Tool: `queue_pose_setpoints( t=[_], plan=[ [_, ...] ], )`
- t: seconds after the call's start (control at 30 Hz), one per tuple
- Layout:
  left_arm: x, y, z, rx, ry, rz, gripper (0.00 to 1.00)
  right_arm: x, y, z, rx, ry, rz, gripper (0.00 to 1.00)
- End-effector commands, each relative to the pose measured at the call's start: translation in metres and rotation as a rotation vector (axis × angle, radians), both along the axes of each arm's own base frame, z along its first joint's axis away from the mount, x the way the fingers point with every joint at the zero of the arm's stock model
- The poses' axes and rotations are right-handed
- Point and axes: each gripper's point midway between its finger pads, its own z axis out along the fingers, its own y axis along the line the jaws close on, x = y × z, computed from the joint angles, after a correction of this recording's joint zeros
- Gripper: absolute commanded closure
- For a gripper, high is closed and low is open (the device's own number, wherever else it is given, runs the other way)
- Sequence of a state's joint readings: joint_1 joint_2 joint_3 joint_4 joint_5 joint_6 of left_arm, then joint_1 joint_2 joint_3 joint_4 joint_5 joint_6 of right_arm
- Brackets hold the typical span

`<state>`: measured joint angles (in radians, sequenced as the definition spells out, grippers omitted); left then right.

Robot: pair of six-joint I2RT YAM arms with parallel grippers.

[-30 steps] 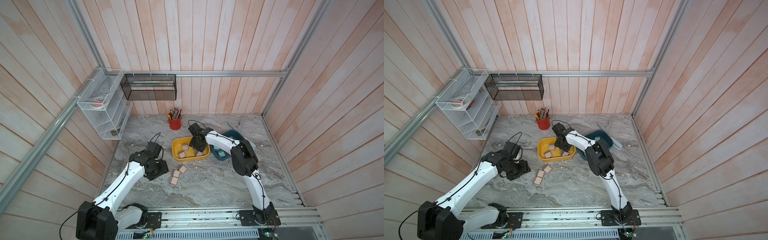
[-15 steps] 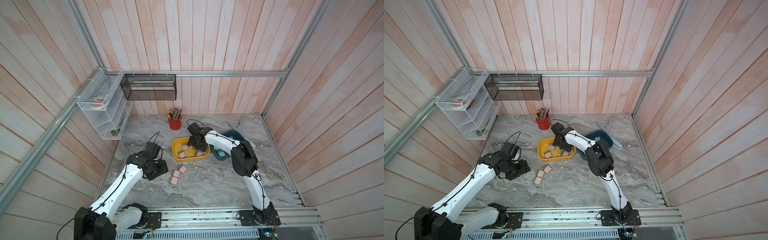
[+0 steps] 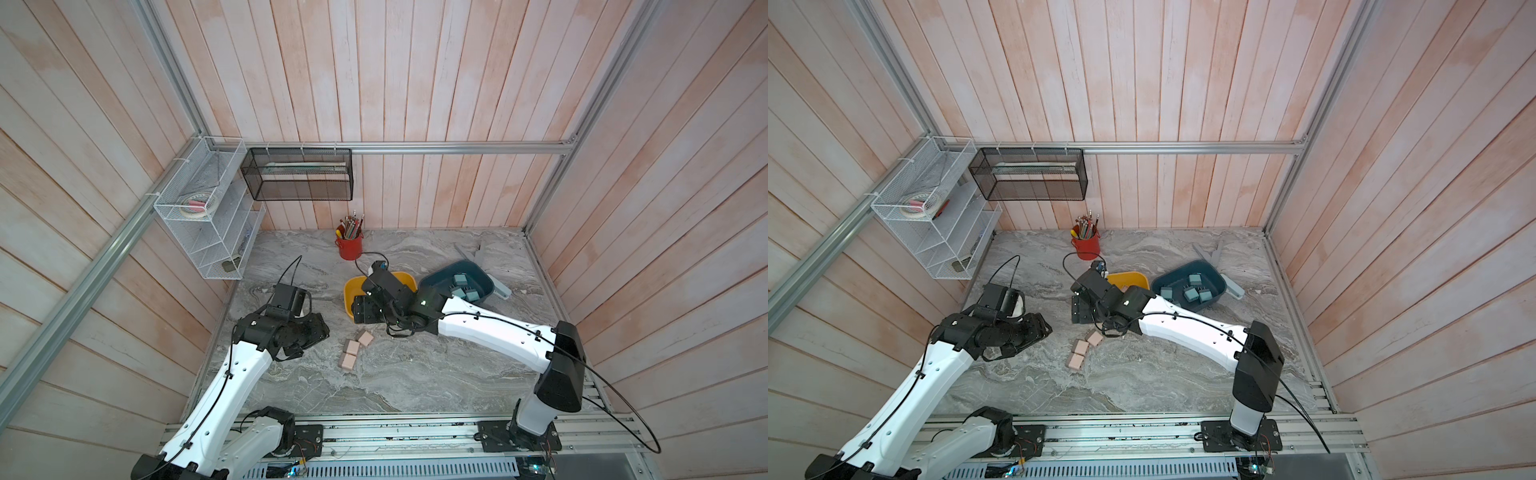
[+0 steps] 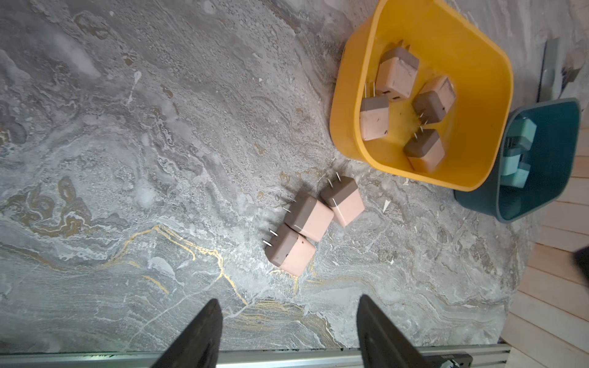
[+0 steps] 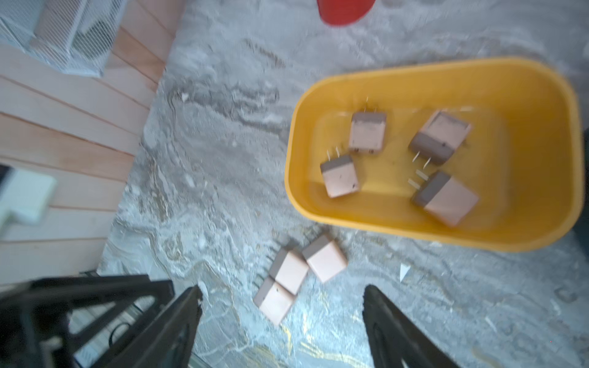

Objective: Place the plugs by color into the storage box
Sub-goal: Adjust the plug at the center of the board.

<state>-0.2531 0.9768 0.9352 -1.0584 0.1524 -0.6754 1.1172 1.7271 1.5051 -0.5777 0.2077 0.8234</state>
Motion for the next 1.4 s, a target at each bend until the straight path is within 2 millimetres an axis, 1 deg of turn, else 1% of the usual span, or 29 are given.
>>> queue_pose_setpoints(
  t=[0.0, 0.1, 0.2, 0.37, 0.47, 0.57, 0.73, 0.83, 0.97, 1.1, 1.27, 1.37],
  plan=[
    [-0.016, 0.009, -0.006, 0.010, 0.024, 0.006, 0.31, -0.020, -0.012, -0.055, -0.079, 0.088, -0.045, 0.19],
    [-0.026, 0.011, -0.009, 0.003, 0.035, 0.012, 0.31, -0.036, -0.003, -0.072, -0.057, 0.122, -0.048, 0.19],
    [-0.035, 0.013, -0.011, -0.007, 0.045, 0.022, 0.31, -0.040, 0.003, -0.093, -0.081, 0.139, -0.029, 0.19],
    [-0.051, 0.014, -0.012, -0.022, 0.043, 0.022, 0.31, -0.028, 0.003, -0.126, -0.179, 0.130, 0.011, 0.21],
    [-0.058, 0.016, -0.009, -0.027, 0.024, 0.027, 0.31, -0.016, -0.006, -0.140, -0.246, 0.119, 0.029, 0.22],
    [-0.065, 0.018, -0.010, -0.023, 0.030, 0.028, 0.31, -0.011, -0.019, -0.144, -0.295, 0.109, 0.033, 0.25],
    [-0.066, 0.017, -0.011, -0.026, 0.034, 0.024, 0.31, -0.010, -0.029, -0.146, -0.302, 0.095, 0.053, 0.25],
    [-0.065, 0.016, -0.011, -0.029, 0.034, 0.022, 0.31, -0.006, -0.024, -0.150, -0.301, 0.081, 0.093, 0.25],
    [-0.063, 0.013, -0.010, -0.045, 0.038, 0.020, 0.31, 0.000, -0.014, -0.156, -0.340, 0.067, 0.144, 0.25],
    [-0.062, 0.011, -0.010, -0.055, 0.040, 0.019, 0.31, 0.007, -0.009, -0.166, -0.351, 0.068, 0.172, 0.25],
    [-0.063, 0.014, -0.006, -0.041, 0.035, 0.019, 0.31, 0.016, -0.015, -0.176, -0.348, 0.076, 0.165, 0.24],
    [-0.063, 0.015, -0.002, -0.029, 0.026, 0.015, 0.31, 0.022, -0.015, -0.176, -0.352, 0.055, 0.178, 0.24]
  ],
)
